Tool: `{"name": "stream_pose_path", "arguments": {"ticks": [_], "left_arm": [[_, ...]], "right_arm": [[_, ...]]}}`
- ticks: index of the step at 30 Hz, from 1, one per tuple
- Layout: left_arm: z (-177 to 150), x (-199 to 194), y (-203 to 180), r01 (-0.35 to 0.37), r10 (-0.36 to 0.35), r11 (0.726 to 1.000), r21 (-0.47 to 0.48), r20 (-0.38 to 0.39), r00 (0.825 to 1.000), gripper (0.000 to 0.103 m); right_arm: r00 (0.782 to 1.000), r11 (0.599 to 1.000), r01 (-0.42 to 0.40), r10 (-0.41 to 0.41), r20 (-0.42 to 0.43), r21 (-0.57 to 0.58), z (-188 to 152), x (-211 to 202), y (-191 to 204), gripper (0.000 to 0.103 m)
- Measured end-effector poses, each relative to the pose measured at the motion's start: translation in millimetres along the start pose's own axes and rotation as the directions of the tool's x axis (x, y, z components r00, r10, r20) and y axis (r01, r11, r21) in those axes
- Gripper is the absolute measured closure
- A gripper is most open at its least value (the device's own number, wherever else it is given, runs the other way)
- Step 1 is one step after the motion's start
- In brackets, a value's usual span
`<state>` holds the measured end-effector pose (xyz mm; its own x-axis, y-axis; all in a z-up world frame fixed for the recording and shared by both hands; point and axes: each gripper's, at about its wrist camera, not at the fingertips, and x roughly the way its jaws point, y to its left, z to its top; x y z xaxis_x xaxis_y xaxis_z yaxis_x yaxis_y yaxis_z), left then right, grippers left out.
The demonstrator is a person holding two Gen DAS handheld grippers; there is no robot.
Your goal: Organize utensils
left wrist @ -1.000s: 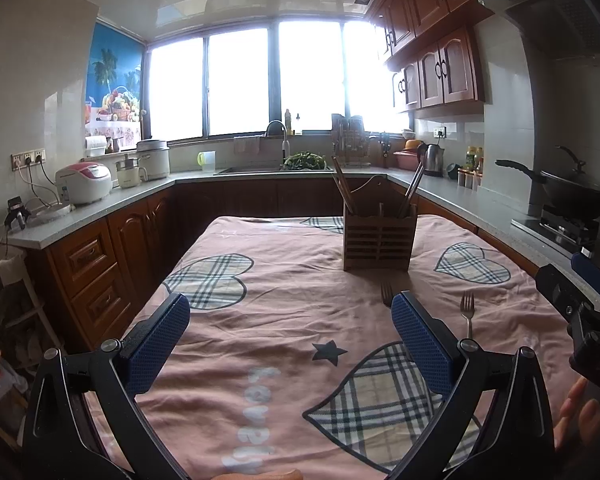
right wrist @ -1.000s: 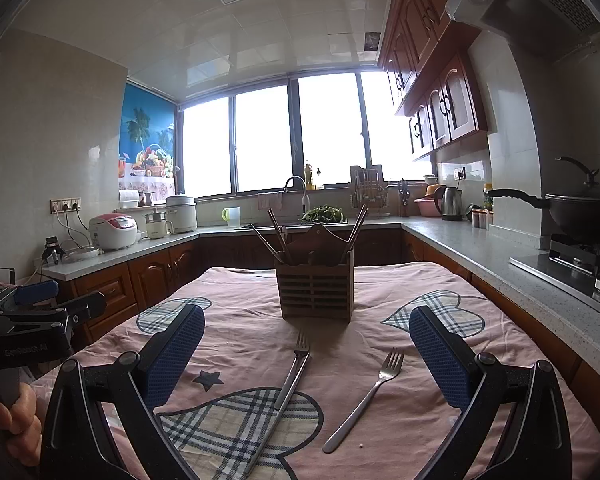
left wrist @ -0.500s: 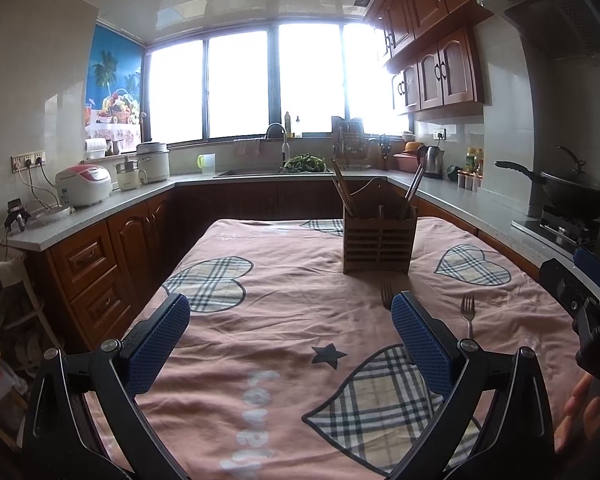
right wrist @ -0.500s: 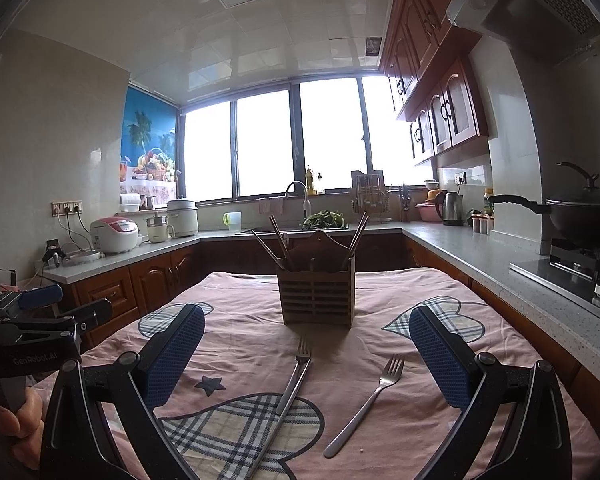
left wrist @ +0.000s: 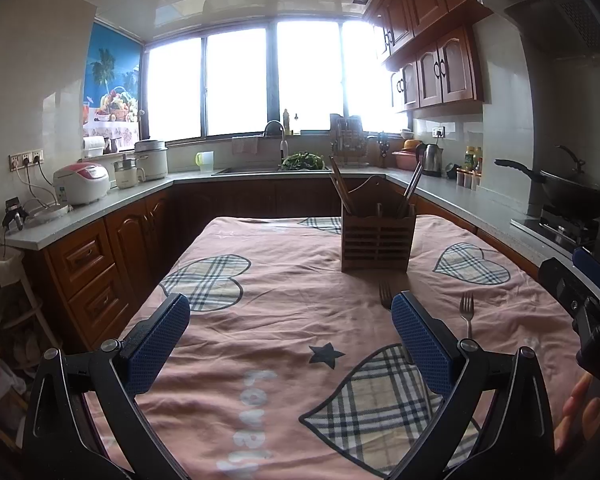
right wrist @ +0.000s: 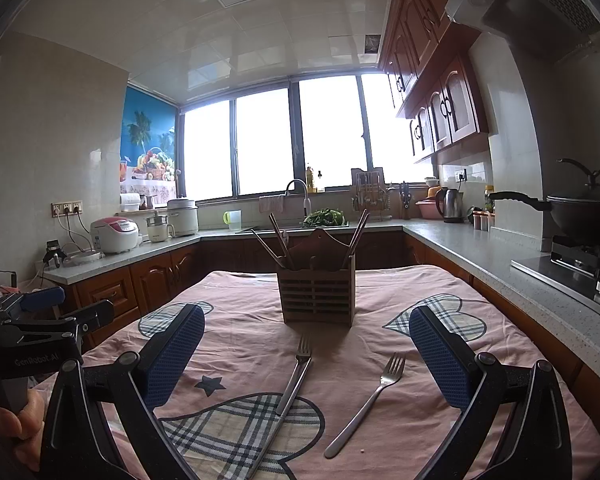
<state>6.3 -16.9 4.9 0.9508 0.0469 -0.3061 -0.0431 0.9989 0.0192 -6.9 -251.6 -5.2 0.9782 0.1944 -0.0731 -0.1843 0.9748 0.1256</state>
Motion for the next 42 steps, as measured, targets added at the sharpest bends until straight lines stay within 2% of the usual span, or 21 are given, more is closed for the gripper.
{"name": "stream_pose_path", "arguments": {"ticks": [29,42], "left_arm": [[1.6,4.1,-4.2,0.014,-0.014,1.000,0.013,-0.003,1.000,0.000],[7.7,17.0,-5.1,0.028,-0.028,1.000,0.007,-0.019,0.999,0.000]], "right_arm": [[1.000,1.000,0.005,-0.005,0.000,0.014,-1.7,3.7,-3.9,0.000],[0.999,1.000,0.018,-0.017,-0.038,0.021,-2.6,16.3,-8.8,0.000]]}}
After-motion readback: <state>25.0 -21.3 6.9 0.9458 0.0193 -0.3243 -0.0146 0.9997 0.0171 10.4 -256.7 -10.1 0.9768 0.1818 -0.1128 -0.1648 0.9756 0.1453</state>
